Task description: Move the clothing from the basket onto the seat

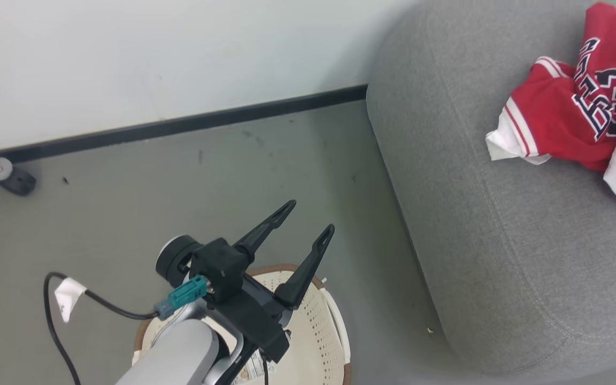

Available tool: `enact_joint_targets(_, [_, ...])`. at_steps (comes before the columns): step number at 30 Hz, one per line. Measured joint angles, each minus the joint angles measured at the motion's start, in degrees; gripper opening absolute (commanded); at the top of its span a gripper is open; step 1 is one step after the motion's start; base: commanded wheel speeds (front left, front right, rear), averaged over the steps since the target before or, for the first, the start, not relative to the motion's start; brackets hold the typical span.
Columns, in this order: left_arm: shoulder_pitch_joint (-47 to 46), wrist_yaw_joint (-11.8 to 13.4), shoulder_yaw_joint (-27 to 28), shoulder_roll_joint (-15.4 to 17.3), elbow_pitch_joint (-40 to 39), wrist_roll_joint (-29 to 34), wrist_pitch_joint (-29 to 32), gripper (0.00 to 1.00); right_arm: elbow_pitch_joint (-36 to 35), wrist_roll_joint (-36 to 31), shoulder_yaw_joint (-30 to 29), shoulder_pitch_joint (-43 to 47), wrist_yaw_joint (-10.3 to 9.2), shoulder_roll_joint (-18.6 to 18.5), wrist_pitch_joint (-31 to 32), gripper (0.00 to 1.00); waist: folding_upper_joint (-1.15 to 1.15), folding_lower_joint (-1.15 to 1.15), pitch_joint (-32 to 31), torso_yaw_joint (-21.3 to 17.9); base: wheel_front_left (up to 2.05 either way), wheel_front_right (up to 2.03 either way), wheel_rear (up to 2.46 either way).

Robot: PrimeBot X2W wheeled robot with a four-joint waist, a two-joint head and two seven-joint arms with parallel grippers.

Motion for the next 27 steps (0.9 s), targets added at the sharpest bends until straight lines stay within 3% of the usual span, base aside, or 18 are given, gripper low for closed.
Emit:
enact_joint_targets(19, [8.26, 2.15, 4.05, 1.19, 1.76, -3.39, -2.69, 1.0, -27.53, 3.81, 3.16, 16.25, 0.01, -4.26, -11.13, 1.0, 0.0, -0.01, -10.63, 3.85, 0.0, 0.0, 0.0])
enact_joint_targets(27, [10.68, 3.89, 7.54, 1.86, 0.98, -5.32, -3.19, 1.0, -36.45, 5.42, 0.86, 21.08, 0.0, -2.79, -16.81, 1.0, 0.0, 0.0, -13.63, 7.01, 0.0, 0.0, 0.0])
